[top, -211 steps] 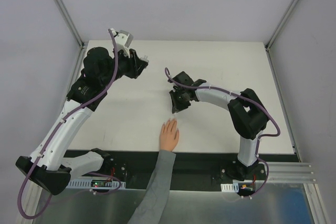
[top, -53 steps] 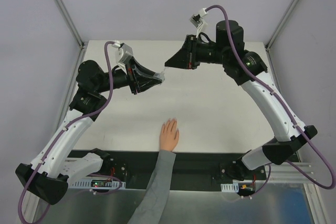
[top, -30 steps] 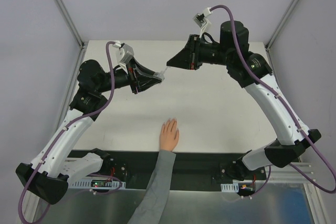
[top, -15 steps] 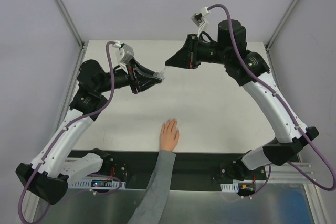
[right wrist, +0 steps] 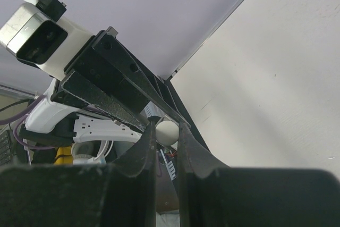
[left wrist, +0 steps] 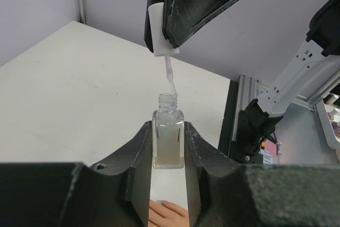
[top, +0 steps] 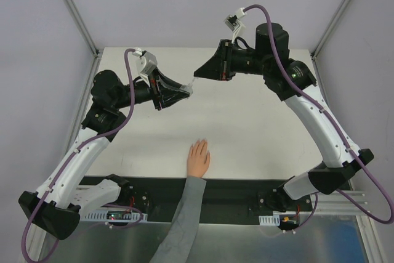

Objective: Paint the nails

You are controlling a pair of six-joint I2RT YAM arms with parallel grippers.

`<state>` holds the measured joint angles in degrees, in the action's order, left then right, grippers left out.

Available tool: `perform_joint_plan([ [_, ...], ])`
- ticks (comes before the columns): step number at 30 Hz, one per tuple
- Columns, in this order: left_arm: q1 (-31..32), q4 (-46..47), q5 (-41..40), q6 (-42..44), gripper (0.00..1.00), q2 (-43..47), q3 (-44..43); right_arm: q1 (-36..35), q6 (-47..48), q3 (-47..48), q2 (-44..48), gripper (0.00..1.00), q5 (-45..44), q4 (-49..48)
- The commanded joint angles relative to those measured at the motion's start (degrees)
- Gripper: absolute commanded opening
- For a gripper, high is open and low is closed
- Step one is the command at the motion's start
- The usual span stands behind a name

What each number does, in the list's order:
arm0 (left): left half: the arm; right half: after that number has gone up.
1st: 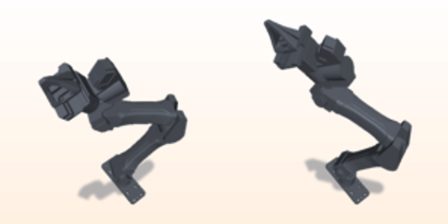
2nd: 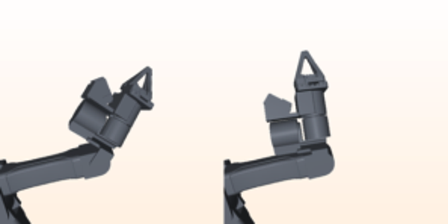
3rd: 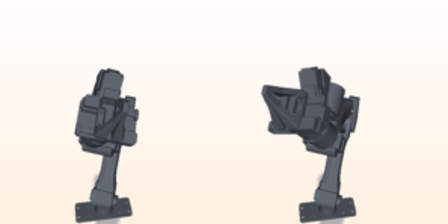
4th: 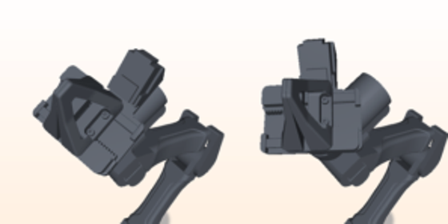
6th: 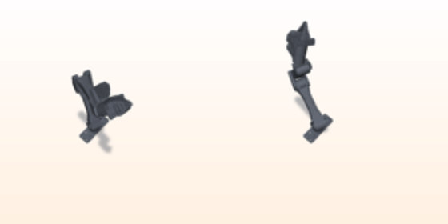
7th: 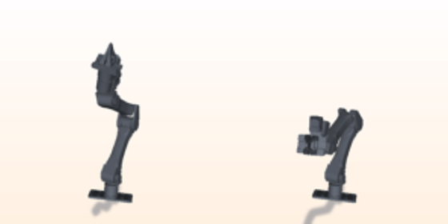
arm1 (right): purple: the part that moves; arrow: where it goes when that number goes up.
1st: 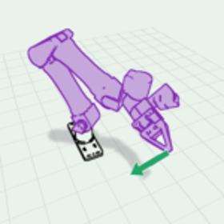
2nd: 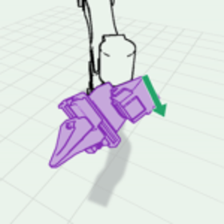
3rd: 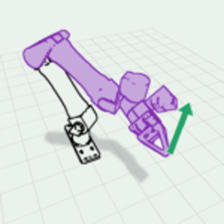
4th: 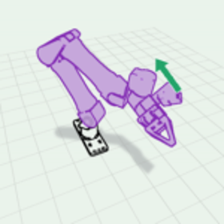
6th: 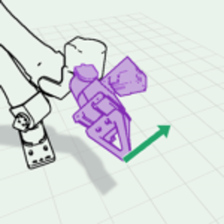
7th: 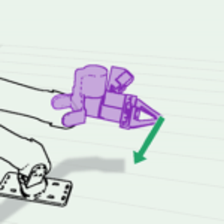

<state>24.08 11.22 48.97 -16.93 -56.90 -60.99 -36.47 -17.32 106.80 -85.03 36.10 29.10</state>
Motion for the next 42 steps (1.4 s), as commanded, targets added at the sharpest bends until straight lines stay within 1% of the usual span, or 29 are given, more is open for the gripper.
perform_joint_plan([
  [1,0.71,3.1,0.77,0.67,0.0,0.22,-2.11,0.26,-0.08,2.44,-0.13,0.01,0.99,-0.36],
  [16,0.71,3.28,0.78,0.58,0.0,0.13,-2.38,0.34,-0.17,3.5,-1.62,0.01,0.91,1.22],
  [42,0.71,3.81,-1.86,1.37,0.0,-0.05,-2.46,0.35,-0.17,4.03,-2.5,0.01,4.51,2.01],
])
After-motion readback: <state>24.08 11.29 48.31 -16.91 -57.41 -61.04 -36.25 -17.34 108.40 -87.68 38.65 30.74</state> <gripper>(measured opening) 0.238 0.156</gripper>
